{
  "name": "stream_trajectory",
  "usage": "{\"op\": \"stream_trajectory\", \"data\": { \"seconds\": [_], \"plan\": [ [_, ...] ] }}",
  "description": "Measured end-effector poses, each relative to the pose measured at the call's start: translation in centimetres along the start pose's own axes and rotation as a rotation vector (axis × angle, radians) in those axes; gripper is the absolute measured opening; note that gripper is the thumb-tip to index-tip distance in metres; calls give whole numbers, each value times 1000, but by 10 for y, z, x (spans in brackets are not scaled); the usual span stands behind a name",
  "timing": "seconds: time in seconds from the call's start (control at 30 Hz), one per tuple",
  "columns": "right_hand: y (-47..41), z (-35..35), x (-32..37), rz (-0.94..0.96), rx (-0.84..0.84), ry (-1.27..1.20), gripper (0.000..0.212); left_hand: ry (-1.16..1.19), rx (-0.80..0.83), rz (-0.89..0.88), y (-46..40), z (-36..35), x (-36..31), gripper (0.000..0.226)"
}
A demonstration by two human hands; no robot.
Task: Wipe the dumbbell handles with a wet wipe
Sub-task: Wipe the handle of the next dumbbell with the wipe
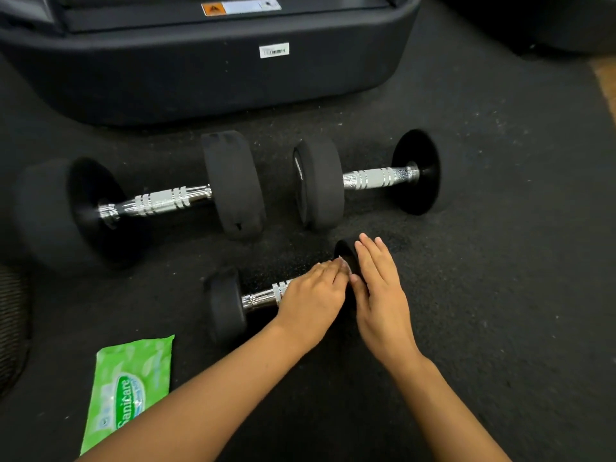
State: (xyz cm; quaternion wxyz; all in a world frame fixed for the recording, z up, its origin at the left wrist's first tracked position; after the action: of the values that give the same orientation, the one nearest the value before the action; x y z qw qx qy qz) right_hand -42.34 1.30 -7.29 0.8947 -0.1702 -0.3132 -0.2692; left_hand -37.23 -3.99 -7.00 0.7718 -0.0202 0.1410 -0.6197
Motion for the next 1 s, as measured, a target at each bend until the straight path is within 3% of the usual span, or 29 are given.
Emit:
{"op": "stream_trajectory", "data": {
  "seconds": [0.13,0.2,0.27,0.33,0.5,0.57,0.7,1.0],
  "plan": [
    [-1,2,2,-29,-7,-25,48,246,367,363,-21,-20,47,23],
    [0,1,1,-44,-4,-39,48,481,489,418,-27,-31,58,29],
    [1,1,0,-51,-1,-39,48,571,514,414,-27,-34,60,29],
    [2,1,0,-48,3,-38,49,557,405,383,-20,-30,57,24],
    [-1,0,1,-10,-5,-22,46,113,-56,-88,11,-1,2,34],
    [-3,0,0,-8,11,-13,45,52,-135,-158,22,5,-2,34],
    [-1,0,-1,-9,25,-7,47,53,-191,-146,33,12,3,34],
    [1,0,0,1,81,24,50,80,-117,-97,34,9,12,34]
  ]
}}
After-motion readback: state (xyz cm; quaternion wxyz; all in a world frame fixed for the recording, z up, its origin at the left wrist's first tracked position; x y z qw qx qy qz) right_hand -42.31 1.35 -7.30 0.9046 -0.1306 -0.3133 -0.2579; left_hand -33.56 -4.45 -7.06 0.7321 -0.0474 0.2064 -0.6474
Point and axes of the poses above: each hand's wrist, its own y-axis away from the middle knuckle, its own z-axis out of the back of the hand, x = y × z, the point moved 10 cm from there along -y, towards the middle knuckle, and after that the axes turned 7 degrees about x, right-handed, at the moved point
